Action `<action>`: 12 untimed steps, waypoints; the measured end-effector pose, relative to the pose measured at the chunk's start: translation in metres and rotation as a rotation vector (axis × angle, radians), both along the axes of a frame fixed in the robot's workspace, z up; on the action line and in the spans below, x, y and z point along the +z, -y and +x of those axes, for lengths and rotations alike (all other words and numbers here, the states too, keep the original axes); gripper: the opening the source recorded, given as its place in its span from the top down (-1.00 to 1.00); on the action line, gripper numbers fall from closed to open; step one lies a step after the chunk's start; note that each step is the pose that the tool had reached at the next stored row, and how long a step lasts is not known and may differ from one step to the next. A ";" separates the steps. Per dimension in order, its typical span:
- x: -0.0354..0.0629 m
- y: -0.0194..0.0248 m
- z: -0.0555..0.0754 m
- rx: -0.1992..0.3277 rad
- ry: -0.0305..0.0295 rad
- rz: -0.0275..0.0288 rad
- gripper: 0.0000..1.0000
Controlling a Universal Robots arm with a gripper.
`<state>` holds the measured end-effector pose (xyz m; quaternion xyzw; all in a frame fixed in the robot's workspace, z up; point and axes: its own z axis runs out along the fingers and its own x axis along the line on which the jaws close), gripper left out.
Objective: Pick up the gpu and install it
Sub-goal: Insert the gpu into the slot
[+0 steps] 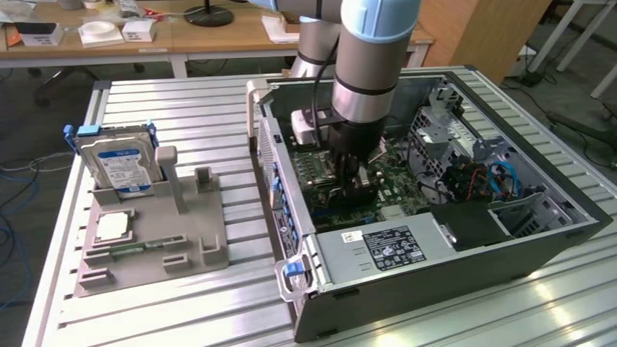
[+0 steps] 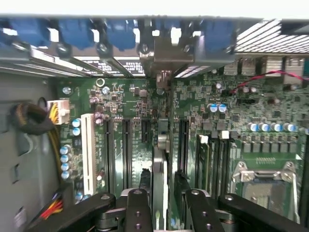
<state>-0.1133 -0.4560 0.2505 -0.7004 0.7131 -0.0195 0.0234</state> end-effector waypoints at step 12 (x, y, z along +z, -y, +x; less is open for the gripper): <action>0.0242 0.0000 0.000 0.000 0.0064 0.0001 0.60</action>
